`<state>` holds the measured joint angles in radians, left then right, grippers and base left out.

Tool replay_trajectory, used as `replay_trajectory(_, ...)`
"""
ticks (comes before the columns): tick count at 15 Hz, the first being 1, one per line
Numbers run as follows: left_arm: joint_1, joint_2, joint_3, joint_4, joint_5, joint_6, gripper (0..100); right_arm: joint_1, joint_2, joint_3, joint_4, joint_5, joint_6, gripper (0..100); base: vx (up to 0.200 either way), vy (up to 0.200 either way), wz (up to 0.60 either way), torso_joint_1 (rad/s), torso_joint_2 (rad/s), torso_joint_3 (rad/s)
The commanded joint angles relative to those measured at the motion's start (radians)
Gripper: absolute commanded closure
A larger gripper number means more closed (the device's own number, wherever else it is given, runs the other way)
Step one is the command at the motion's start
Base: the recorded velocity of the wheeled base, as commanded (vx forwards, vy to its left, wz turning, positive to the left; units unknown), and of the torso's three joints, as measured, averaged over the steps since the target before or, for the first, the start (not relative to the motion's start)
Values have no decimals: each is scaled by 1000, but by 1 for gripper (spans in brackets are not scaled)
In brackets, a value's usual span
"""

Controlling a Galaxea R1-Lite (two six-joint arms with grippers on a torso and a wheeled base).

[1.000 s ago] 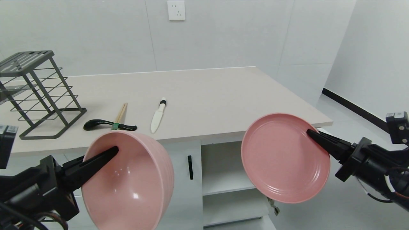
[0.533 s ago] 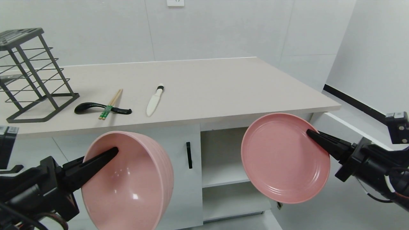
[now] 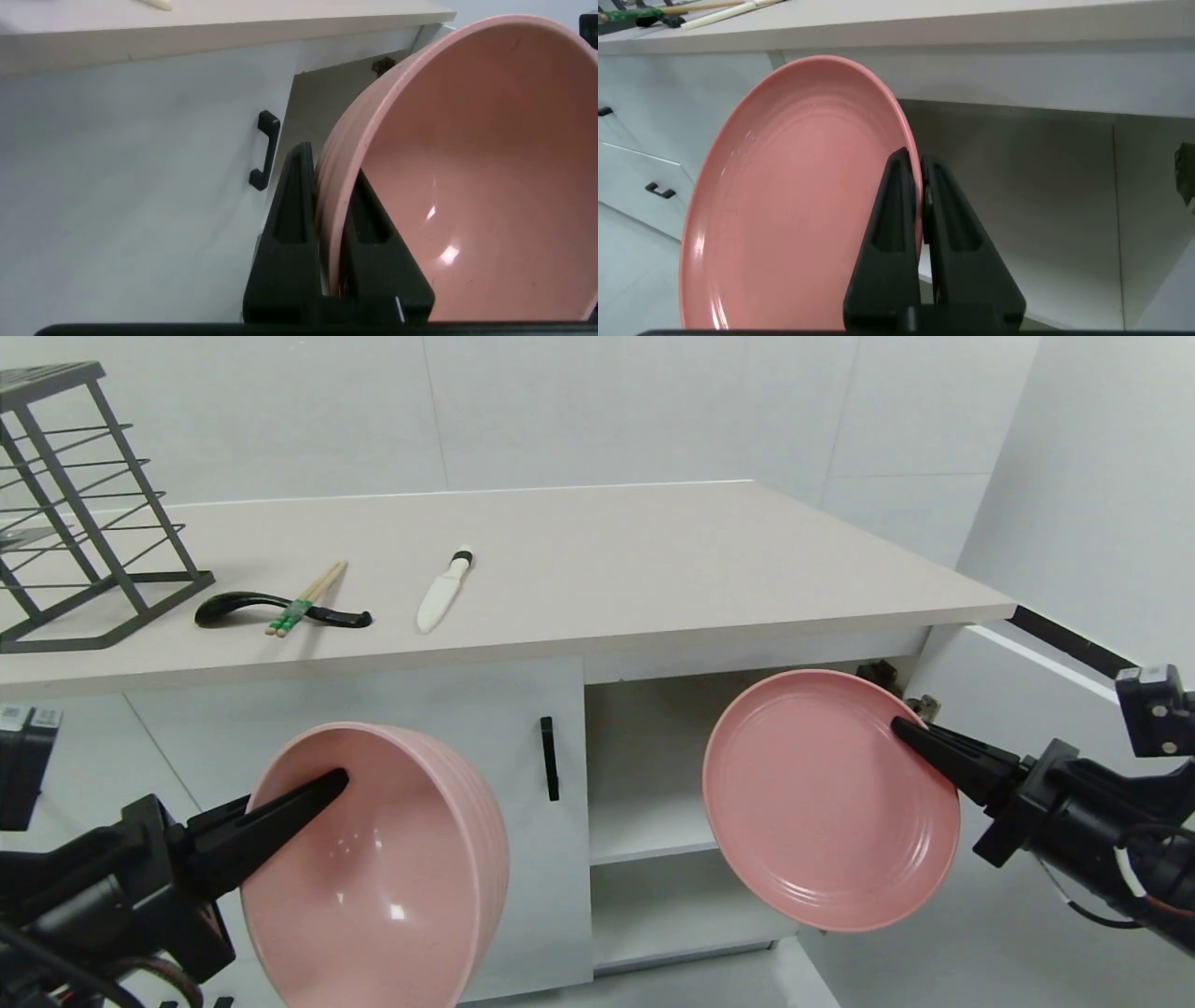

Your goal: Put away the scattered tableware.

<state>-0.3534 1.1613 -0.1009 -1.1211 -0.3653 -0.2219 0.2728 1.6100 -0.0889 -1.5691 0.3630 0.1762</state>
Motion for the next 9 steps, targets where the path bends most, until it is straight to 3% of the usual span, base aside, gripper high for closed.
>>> replay_trajectory(1,-1,3,0,0,0,-1,100,0,5,0,-2,1,0,100,0,0,0,-12,76,51)
replay_trajectory(9,-2,3,1,1,0,-1,100,3,5,1,-2,1,-1,100,0,0,0,-17,5,-17)
